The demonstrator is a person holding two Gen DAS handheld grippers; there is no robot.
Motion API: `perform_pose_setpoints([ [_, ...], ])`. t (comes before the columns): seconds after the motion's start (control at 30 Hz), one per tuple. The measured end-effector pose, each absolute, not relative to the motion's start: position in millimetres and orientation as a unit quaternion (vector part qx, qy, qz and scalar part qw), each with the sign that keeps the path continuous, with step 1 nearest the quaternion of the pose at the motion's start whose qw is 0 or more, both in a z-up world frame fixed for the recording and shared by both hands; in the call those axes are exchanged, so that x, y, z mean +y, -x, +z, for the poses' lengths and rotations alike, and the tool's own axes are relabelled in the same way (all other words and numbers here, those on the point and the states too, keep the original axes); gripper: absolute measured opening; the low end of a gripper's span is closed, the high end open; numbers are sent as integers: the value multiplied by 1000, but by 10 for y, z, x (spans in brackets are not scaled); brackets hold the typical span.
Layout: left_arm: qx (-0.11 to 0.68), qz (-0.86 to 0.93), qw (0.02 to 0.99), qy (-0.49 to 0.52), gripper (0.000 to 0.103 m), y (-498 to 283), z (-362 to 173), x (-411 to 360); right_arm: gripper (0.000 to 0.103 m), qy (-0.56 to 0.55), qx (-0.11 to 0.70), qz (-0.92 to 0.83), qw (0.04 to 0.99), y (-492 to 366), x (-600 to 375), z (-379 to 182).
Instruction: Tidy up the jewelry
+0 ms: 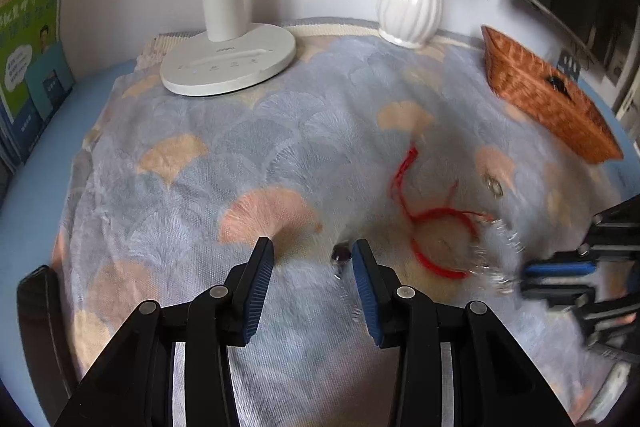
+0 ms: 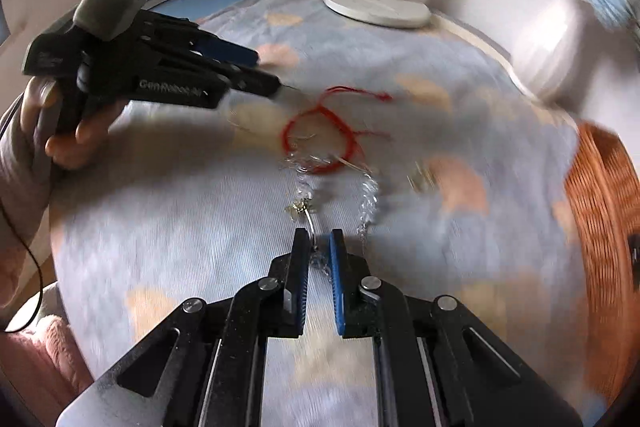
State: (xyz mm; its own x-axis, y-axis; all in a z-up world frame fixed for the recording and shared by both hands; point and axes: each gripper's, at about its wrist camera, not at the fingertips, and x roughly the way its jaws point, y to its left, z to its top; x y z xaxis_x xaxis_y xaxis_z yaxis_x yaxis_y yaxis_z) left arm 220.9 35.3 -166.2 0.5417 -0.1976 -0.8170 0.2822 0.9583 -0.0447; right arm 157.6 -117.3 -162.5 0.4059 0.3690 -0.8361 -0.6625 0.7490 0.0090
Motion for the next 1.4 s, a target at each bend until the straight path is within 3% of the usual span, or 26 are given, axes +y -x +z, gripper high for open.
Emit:
perform_pose_setpoints([
  [0.27, 460, -144, 874, -65, 44, -2031, -1649, 219, 12, 125, 456, 308, 826, -1423, -1501, -1598],
  [0.5, 458, -142, 876, -58, 44, -2003, -1651, 228, 20, 76, 452, 293, 839, -1584, -1651, -1517],
  [0.77, 456, -146, 876, -62, 44, -1985, -1648, 218, 20, 104, 453, 273, 842, -1791, -1379, -1650],
  [0.83, 452, -151, 876, -68, 32, -1967, -1641, 189, 10, 126, 443, 264, 847, -1739, -1341, -1650],
  [0.87, 449, -156, 877, -71, 13, -1947, -1635, 170, 10, 135, 440, 260, 849, -1713, -1323, -1645],
  [0.9, 448, -157, 877, -72, 8, -1941, -1633, 160, 10, 137, 440, 258, 849, -1693, -1317, -1641],
  [1.13, 446, -196, 873, -18, 3, -1916, -1512, 269, 10, 91, 412, 244, 873, -1570, -1641, -1341],
  [1.4, 388, -258, 885, 16, 3, -1753, -919, 203, 10, 47, 354, 196, 913, -1359, -2227, -823],
])
